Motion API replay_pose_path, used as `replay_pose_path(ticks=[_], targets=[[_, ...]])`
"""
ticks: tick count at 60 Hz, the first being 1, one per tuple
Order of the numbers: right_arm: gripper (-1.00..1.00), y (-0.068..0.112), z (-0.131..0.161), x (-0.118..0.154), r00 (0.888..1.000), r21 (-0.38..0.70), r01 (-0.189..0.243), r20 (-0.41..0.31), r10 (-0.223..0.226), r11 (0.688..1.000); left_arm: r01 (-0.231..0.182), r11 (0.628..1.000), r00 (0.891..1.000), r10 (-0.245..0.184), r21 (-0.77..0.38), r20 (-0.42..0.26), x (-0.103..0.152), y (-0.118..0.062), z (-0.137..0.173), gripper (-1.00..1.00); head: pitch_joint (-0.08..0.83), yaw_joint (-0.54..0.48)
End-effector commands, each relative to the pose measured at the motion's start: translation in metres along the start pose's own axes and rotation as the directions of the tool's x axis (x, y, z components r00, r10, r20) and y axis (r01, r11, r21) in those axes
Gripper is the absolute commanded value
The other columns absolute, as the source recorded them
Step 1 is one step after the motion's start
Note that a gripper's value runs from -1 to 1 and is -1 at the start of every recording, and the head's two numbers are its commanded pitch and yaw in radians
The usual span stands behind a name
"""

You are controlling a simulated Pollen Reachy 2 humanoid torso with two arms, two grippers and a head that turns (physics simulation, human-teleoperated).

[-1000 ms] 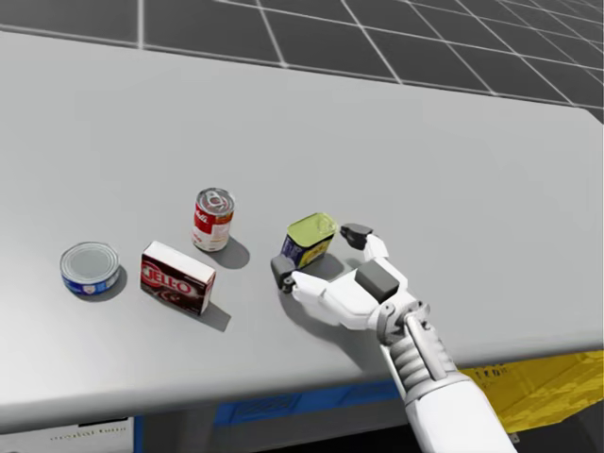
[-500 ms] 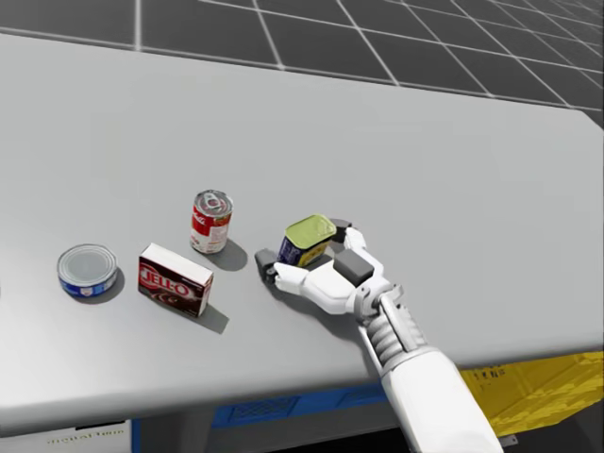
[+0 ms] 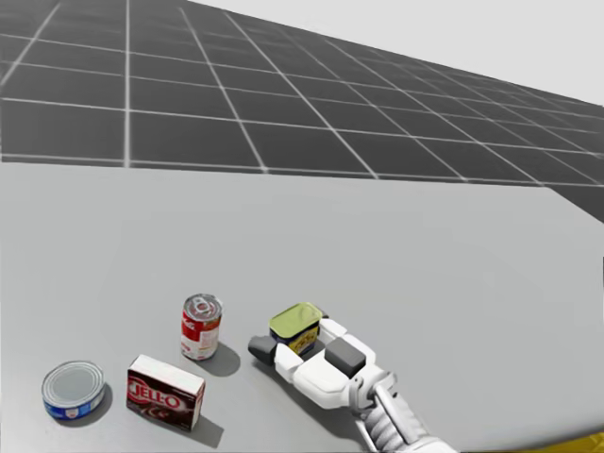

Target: Grasp the can of spam and hold it up.

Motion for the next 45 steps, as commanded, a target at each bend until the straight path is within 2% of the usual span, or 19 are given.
replay_pose_path(ticks=[1, 9, 15, 19, 20, 23, 24, 30, 31, 32, 40, 41, 43, 44, 45], targets=[[1.00, 0.000, 0.003, -0.007, 1.000, -0.002, 0.002, -0.022, -0.002, 1.000, 0.003, 1.000, 1.000, -0.003, -0.001, -0.003, -0.001, -0.002, 0.000, -1.00, 0.325, -0.39], [1.00, 0.001, 0.004, -0.004, 1.000, -0.002, -0.002, -0.014, 0.002, 1.000, -0.003, 1.000, 1.000, 0.003, -0.001, -0.003, 0.000, -0.002, 0.001, -1.00, 0.294, -0.40], [1.00, 0.006, 0.014, 0.024, 0.999, 0.000, 0.004, 0.040, -0.004, 1.000, -0.005, 1.000, 1.000, 0.005, -0.001, 0.002, 0.001, -0.001, 0.001, -1.00, 0.293, -0.40], [1.00, 0.009, 0.020, 0.047, 0.996, -0.002, -0.012, 0.089, 0.013, 1.000, -0.005, 1.000, 1.000, 0.005, 0.000, 0.002, 0.002, 0.000, 0.001, -1.00, 0.290, -0.40], [1.00, 0.011, 0.024, 0.059, 0.993, -0.005, -0.022, 0.115, 0.022, 1.000, -0.005, 1.000, 1.000, 0.005, 0.000, 0.002, 0.002, 0.000, 0.001, -1.00, 0.290, -0.41], [1.00, 0.012, 0.027, 0.072, 0.990, -0.007, -0.022, 0.137, 0.023, 1.000, -0.006, 1.000, 1.000, 0.006, 0.000, 0.003, 0.002, 0.000, 0.001, -1.00, 0.288, -0.41], [1.00, 0.013, 0.031, 0.085, 0.986, -0.011, -0.022, 0.162, 0.023, 1.000, -0.007, 1.000, 1.000, 0.007, 0.000, 0.003, 0.002, 0.000, 0.002, -1.00, 0.286, -0.41], [1.00, 0.015, 0.041, 0.117, 0.972, -0.032, -0.037, 0.231, 0.044, 0.999, -0.009, 1.000, 1.000, 0.009, 0.000, 0.004, 0.003, 0.000, 0.002, -1.00, 0.280, -0.41], [1.00, 0.016, 0.045, 0.128, 0.966, -0.041, -0.048, 0.254, 0.057, 0.998, -0.009, 1.000, 1.000, 0.009, 0.000, 0.004, 0.003, 0.000, 0.002, -1.00, 0.278, -0.41], [1.00, 0.016, 0.046, 0.131, 0.964, -0.045, -0.051, 0.261, 0.061, 0.998, -0.009, 1.000, 1.000, 0.009, 0.000, 0.004, 0.003, 0.000, 0.002, -1.00, 0.277, -0.41], [1.00, 0.018, 0.059, 0.168, 0.943, -0.081, -0.036, 0.328, 0.061, 0.996, -0.008, 1.000, 1.000, 0.008, 0.000, 0.006, 0.003, 0.000, 0.002, -1.00, 0.272, -0.41], [1.00, 0.018, 0.062, 0.176, 0.936, -0.092, -0.033, 0.346, 0.063, 0.995, -0.008, 1.000, 1.000, 0.008, 0.000, 0.006, 0.003, 0.000, 0.002, -1.00, 0.272, -0.41], [1.00, 0.018, 0.064, 0.181, 0.931, -0.103, -0.039, 0.357, 0.074, 0.994, -0.008, 1.000, 1.000, 0.008, 0.000, 0.006, 0.003, 0.000, 0.002, -1.00, 0.271, -0.41], [1.00, 0.018, 0.067, 0.191, 0.918, -0.119, -0.049, 0.386, 0.092, 0.992, -0.008, 1.000, 1.000, 0.008, 0.000, 0.006, 0.003, 0.000, 0.002, -1.00, 0.270, -0.41], [1.00, 0.018, 0.068, 0.194, 0.915, -0.123, -0.050, 0.392, 0.095, 0.991, -0.008, 1.000, 1.000, 0.008, 0.000, 0.006, 0.003, 0.000, 0.002, -1.00, 0.270, -0.41]])
